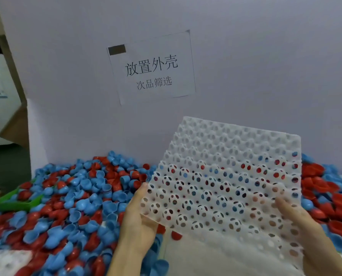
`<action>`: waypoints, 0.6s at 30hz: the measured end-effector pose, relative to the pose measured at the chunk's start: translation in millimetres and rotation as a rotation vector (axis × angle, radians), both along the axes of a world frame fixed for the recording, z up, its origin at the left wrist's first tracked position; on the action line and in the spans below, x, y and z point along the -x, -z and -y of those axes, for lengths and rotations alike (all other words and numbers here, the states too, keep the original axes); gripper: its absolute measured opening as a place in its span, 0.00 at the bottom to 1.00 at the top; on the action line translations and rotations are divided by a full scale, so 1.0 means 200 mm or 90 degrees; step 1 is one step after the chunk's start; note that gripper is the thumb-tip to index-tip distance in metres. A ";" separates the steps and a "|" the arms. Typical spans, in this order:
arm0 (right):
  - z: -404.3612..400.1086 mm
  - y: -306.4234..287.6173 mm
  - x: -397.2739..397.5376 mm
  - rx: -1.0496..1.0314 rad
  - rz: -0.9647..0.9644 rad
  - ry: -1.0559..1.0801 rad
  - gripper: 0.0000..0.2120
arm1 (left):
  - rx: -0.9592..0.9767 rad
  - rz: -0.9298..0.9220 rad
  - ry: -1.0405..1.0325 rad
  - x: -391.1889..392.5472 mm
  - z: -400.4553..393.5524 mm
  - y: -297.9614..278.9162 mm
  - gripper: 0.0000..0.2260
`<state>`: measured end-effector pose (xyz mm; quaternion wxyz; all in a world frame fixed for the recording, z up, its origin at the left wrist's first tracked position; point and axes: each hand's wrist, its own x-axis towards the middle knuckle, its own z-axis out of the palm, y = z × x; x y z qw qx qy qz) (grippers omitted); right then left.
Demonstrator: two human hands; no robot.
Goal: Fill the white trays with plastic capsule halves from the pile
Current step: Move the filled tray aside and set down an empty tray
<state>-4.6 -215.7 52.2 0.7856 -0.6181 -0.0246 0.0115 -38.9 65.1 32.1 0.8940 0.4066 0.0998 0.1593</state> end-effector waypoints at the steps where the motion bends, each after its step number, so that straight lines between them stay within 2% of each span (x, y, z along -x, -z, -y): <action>1: 0.01 -0.03 0.02 -0.001 0.000 -0.002 0.45 | -0.025 -0.015 0.012 0.01 -0.02 0.00 0.22; 3: 0.07 -0.04 0.03 0.043 -0.003 -0.009 0.18 | -0.090 -0.056 0.045 0.01 -0.07 0.02 0.21; 4: 0.11 -0.02 0.03 0.047 0.006 -0.025 0.13 | -0.128 -0.064 0.076 0.01 -0.09 0.02 0.20; 6: 0.16 0.01 0.03 0.068 -0.003 -0.070 0.10 | -0.251 -0.068 0.120 0.04 -0.08 0.01 0.18; 8: 0.17 0.04 0.03 0.074 -0.034 -0.097 0.09 | -0.365 -0.086 0.067 0.03 -0.04 0.01 0.17; 10: 0.17 0.06 0.02 0.060 -0.045 -0.105 0.11 | -0.448 -0.065 0.011 0.02 -0.01 0.01 0.21; 12: 0.18 0.07 0.00 0.075 -0.013 -0.087 0.11 | -0.482 -0.030 -0.035 -0.01 0.01 0.03 0.24; 14: 0.19 0.08 -0.02 0.130 0.057 -0.054 0.13 | -0.487 0.012 -0.075 -0.01 0.03 0.03 0.20; 16: 0.17 0.12 -0.07 0.221 0.108 0.042 0.12 | -0.497 0.071 -0.093 -0.01 0.07 0.03 0.19; 18: 0.16 0.17 -0.12 0.256 0.114 0.131 0.11 | -0.541 0.119 -0.106 -0.02 0.12 0.02 0.25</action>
